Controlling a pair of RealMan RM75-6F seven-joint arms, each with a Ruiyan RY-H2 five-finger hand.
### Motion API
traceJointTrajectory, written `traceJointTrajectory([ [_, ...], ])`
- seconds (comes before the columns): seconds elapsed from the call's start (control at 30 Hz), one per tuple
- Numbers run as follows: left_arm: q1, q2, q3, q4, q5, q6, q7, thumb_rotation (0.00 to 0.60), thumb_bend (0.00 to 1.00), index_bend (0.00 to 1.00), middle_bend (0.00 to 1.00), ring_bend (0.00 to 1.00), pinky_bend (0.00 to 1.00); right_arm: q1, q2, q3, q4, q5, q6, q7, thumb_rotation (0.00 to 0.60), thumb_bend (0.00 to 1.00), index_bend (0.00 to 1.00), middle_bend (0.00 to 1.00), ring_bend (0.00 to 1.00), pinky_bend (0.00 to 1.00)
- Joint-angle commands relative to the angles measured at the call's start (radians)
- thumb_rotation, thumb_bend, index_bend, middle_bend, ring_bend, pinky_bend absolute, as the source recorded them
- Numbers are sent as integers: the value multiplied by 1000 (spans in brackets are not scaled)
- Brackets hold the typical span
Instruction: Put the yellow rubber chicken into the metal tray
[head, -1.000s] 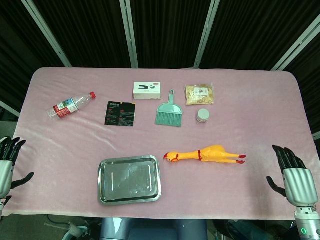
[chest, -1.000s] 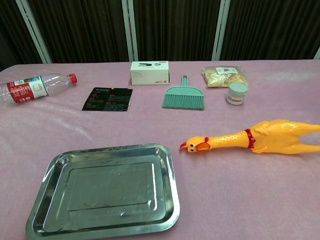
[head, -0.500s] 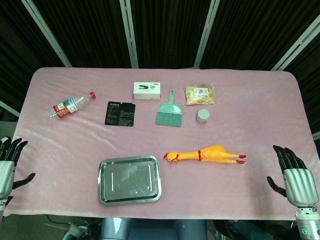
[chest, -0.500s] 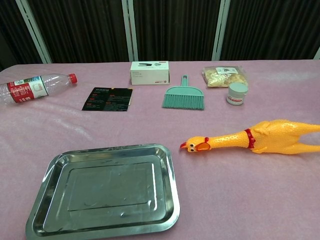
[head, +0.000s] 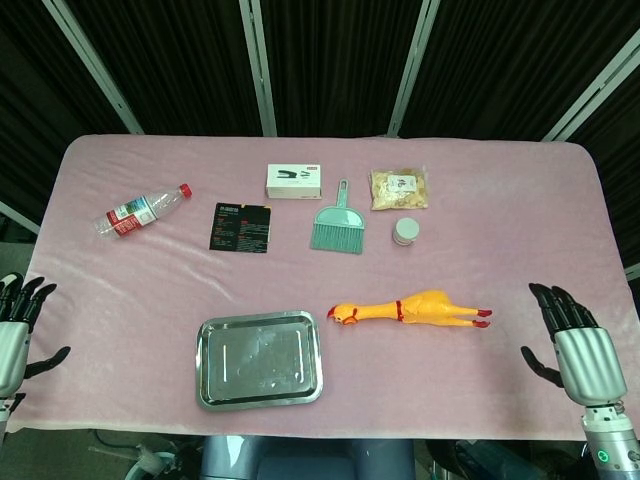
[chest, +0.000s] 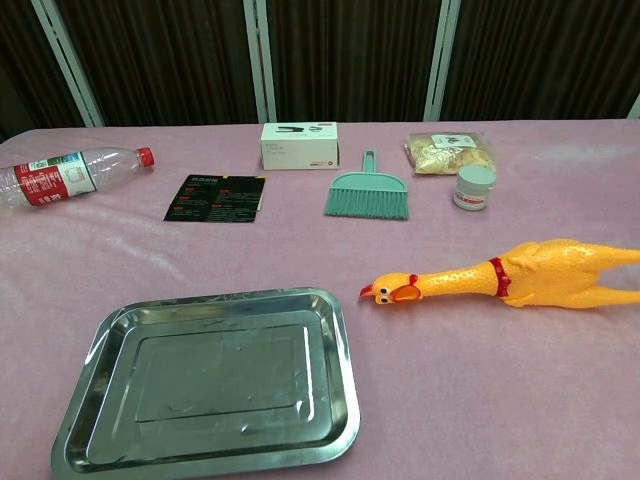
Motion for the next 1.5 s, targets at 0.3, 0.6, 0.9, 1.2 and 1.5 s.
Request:
traceJointTrajectory([
  [0.3, -18, 15, -10, -12, -8, -26, 6, 600, 46, 161, 103, 40, 18, 226, 32, 60, -66, 16, -313, 21, 600, 279, 16, 144, 121, 253],
  [0.6, -49, 29, -25, -29, -28, -71, 25, 600, 46, 162, 103, 40, 18, 401, -14, 77, -16, 128, -627, -5, 600, 280, 16, 144, 121, 253],
  [0.9, -79, 26, -35, -34, -51, -115, 44, 600, 46, 162, 102, 40, 18, 486, -74, 86, 96, 259, -780, -17, 600, 280, 25, 144, 121, 253],
  [1.2, -93, 19, -38, -29, -67, -137, 50, 600, 46, 162, 101, 40, 18, 508, -105, 64, 175, 331, -837, -11, 600, 280, 49, 144, 121, 254],
  [1.5, -97, 15, -34, -22, -71, -141, 46, 600, 46, 162, 98, 40, 18, 520, -131, 41, 205, 349, -862, 8, 600, 279, 118, 169, 127, 253],
])
